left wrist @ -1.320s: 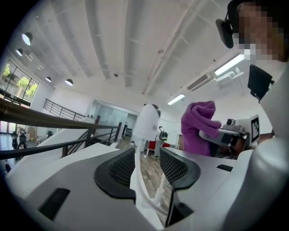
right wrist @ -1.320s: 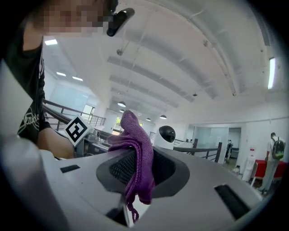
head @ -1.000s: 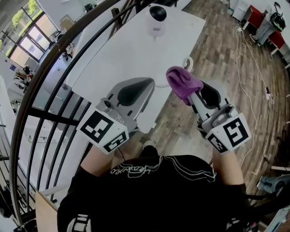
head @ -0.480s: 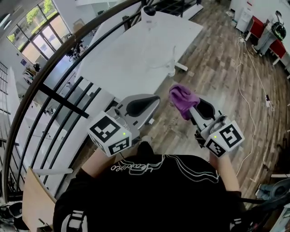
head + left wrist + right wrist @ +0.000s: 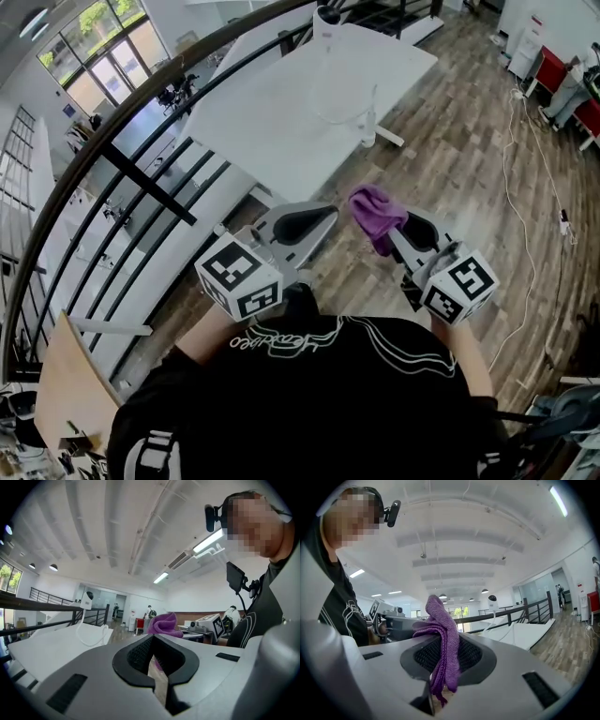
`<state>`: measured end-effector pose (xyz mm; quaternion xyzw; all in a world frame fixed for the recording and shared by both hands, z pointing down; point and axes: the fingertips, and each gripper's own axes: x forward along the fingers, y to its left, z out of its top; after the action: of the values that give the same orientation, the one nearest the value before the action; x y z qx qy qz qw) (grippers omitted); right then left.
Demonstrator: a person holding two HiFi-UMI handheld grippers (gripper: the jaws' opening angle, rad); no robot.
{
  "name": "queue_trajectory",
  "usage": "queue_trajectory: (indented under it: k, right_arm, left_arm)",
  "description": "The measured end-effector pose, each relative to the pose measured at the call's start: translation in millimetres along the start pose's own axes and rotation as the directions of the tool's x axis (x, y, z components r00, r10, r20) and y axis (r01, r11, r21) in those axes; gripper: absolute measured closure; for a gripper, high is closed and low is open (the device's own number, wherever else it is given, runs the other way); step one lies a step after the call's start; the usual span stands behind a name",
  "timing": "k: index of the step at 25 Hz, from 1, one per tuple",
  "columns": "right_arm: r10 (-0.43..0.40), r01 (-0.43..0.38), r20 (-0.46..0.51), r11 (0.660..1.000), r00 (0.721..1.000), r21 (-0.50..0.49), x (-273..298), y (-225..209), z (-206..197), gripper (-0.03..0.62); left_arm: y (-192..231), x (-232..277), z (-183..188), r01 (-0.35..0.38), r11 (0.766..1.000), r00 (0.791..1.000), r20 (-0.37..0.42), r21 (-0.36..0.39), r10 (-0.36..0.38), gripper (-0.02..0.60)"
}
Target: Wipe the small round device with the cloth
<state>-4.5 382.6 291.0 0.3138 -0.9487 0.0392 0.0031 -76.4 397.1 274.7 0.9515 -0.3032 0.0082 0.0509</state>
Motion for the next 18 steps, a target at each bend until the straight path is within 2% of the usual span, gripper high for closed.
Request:
queue_trajectory:
  k: [18]
  right_arm:
    - [0.013,-0.012,-0.013,1.000,1.000,0.020,3,22,-12,0.522]
  left_arm:
    - [2,-18,-13,-0.047,0.997,0.999,-0.006,-0.056,0.047,0.574]
